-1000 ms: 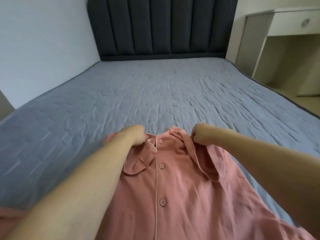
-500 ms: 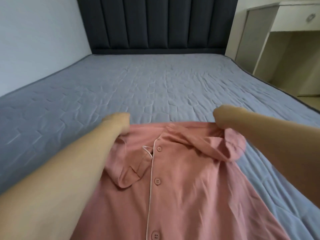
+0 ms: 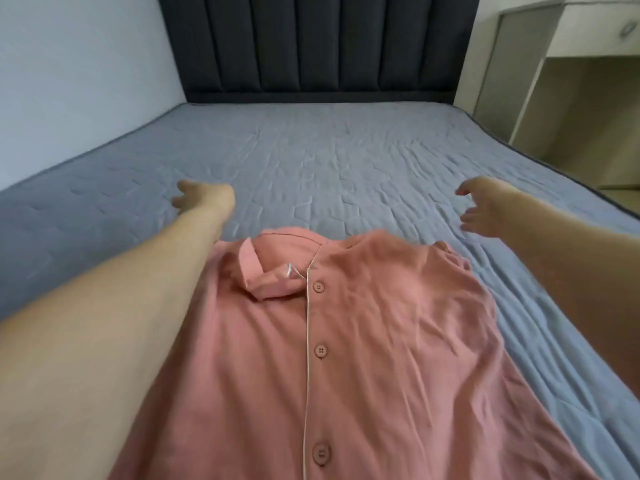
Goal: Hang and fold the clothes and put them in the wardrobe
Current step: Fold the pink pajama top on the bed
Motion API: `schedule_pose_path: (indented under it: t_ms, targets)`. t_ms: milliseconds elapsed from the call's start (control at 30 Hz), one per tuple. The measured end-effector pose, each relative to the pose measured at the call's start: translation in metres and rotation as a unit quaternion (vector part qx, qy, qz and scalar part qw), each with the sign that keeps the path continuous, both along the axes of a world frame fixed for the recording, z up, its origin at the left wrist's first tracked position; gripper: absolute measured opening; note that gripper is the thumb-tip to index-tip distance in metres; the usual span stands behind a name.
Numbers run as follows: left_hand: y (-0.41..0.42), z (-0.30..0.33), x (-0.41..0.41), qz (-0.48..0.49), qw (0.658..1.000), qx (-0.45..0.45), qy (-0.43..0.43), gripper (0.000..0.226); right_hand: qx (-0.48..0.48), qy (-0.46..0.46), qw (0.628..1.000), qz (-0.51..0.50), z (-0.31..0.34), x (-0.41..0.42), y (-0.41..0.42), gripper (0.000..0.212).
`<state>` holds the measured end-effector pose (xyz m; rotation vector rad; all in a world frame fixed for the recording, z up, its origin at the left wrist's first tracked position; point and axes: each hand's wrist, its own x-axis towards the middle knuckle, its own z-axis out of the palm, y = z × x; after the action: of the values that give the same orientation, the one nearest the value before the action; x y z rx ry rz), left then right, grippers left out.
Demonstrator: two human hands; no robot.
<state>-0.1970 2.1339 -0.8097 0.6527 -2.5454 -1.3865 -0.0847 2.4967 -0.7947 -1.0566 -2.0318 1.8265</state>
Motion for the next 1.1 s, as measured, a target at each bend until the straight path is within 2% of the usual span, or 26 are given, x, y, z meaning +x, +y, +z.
schedule_pose_path:
  t_ms: [33,67,100,133,167,200,267,333,400,467,533,567,600,633,667,700,733,800,833,867,900,967,1000,1067,1100]
  targets:
    - [0.003,-0.004,0.006,-0.025,0.994,-0.094,0.05,0.047,0.07,0.002,0.998,0.008,-0.004,0.0,-0.009,0.019]
    - [0.009,-0.011,0.015,-0.111,0.978,-0.145,0.102,0.04,0.186,-0.002,0.982,0.041,-0.012,0.002,-0.02,0.013]
    - [0.013,-0.018,0.025,-0.229,0.956,-0.146,0.11,0.029,0.316,-0.019,0.943,0.099,-0.024,0.002,-0.031,0.015]
    - [0.015,-0.027,0.037,-0.334,0.93,-0.138,0.067,0.019,0.408,-0.032,0.897,0.167,-0.036,0.001,-0.041,0.025]
    - [0.012,-0.034,0.051,-0.414,0.898,-0.148,0.009,0.024,0.462,-0.05,0.856,0.226,-0.047,0.003,-0.054,0.035]
    - [0.005,-0.039,0.063,-0.464,0.867,-0.178,-0.041,0.04,0.489,-0.059,0.828,0.269,-0.055,0.004,-0.067,0.043]
    - [-0.013,-0.046,0.067,-0.474,0.835,-0.259,-0.103,0.071,0.482,-0.069,0.817,0.31,-0.059,-0.003,-0.086,0.057]
    - [-0.019,-0.049,0.064,-0.45,0.803,-0.369,-0.127,0.078,0.467,-0.097,0.818,0.321,-0.053,-0.016,-0.1,0.067]
    - [-0.012,-0.046,0.057,-0.411,0.813,-0.392,-0.126,0.066,0.46,-0.133,0.812,0.333,-0.047,-0.031,-0.108,0.072]
    - [-0.001,-0.044,0.051,-0.397,0.818,-0.398,-0.121,0.051,0.434,-0.224,0.785,0.381,-0.045,-0.041,-0.111,0.056]
    - [0.006,-0.046,0.04,-0.417,0.8,-0.421,-0.093,0.025,0.397,-0.338,0.723,0.453,-0.052,-0.045,-0.117,0.026]
    - [0.009,-0.047,0.037,-0.43,0.798,-0.416,-0.073,0.016,0.402,-0.368,0.691,0.476,-0.055,-0.046,-0.122,0.021]
    - [0.014,-0.048,0.034,-0.438,0.805,-0.397,-0.037,0.013,0.425,-0.375,0.664,0.487,-0.058,-0.046,-0.126,0.025]
    - [0.021,-0.048,0.031,-0.439,0.815,-0.378,0.02,0.011,0.449,-0.367,0.651,0.488,-0.058,-0.046,-0.129,0.027]
    - [0.031,-0.049,0.029,-0.423,0.818,-0.376,0.105,0.007,0.461,-0.345,0.658,0.484,-0.056,-0.045,-0.128,0.026]
    - [0.041,-0.05,0.03,-0.389,0.808,-0.398,0.196,0.01,0.469,-0.309,0.684,0.465,-0.051,-0.044,-0.124,0.021]
    - [0.051,-0.052,0.033,-0.354,0.787,-0.438,0.251,0.017,0.49,-0.263,0.715,0.425,-0.047,-0.043,-0.116,0.016]
    - [0.071,-0.064,0.038,-0.325,0.743,-0.517,0.275,0.028,0.581,-0.128,0.752,0.284,-0.044,-0.038,-0.097,0.015]
    - [0.078,-0.072,0.04,-0.316,0.737,-0.532,0.273,0.031,0.62,-0.043,0.753,0.217,-0.047,-0.036,-0.092,0.018]
    - [0.082,-0.078,0.042,-0.295,0.752,-0.52,0.276,0.034,0.637,0.044,0.75,0.175,-0.054,-0.036,-0.093,0.019]
    - [0.081,-0.08,0.043,-0.262,0.784,-0.488,0.281,0.035,0.63,0.121,0.751,0.159,-0.062,-0.036,-0.098,0.018]
    - [0.062,-0.081,0.037,-0.211,0.842,-0.43,0.248,0.036,0.587,0.189,0.764,0.187,-0.082,-0.041,-0.11,0.016]
    - [0.049,-0.084,0.031,-0.227,0.852,-0.431,0.195,0.04,0.564,0.184,0.78,0.2,-0.095,-0.043,-0.115,0.016]
    - [0.02,-0.095,0.027,-0.321,0.844,-0.427,0.052,0.05,0.544,0.132,0.801,0.211,-0.119,-0.042,-0.117,0.019]
    - [0.008,-0.101,0.026,-0.357,0.839,-0.411,0.001,0.05,0.567,0.108,0.789,0.211,-0.128,-0.04,-0.117,0.023]
